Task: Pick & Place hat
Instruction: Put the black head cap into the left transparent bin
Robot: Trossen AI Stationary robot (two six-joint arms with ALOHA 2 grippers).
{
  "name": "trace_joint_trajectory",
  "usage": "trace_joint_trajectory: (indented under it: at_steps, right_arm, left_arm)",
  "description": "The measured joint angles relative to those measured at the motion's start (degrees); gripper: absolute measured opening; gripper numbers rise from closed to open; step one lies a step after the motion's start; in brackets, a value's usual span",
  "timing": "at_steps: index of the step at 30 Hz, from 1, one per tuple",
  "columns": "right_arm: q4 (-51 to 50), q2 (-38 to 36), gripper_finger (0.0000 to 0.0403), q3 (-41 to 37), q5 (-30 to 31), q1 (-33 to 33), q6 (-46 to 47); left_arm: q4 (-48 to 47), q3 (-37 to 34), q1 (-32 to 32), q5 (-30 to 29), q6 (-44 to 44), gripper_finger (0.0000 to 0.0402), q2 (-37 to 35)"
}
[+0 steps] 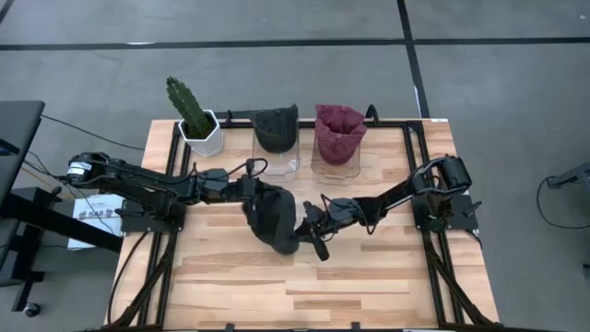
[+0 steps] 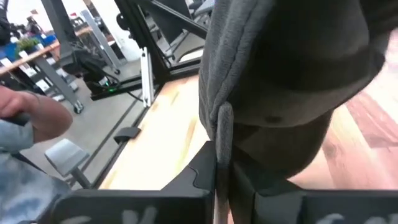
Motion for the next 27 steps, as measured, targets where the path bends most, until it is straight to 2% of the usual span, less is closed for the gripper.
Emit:
trace_joint_trajectory:
  at_steps: [7,13,23,27]
  right_arm:
    - [-3.49,-0.33,0.0006,0.17,-0.22,0.02,-0.33]
    - [-11.6,-4.33,0.0004,0.2,0.34,0.13,-1.15]
    - [-25.76,-13.85,0.0001,-0.99,16.1,4.65,-4.13]
    - [-29.11,-16.22,0.0001,-1.18,17.6,7.56,-5.18]
  left_arm:
    - [0.0,0.0,-0.03,0.18,0.0,0.0017,0.0]
    - [0.06,0.0,-0.52,0.02,0.0,0.0019,-0.19]
    - [-0.57,-0.17,-0.6,-0.85,0.0,0.0019,-9.79]
    - [-1.46,-0.01,-0.55,-5.87,0.4,0.0019,-14.5]
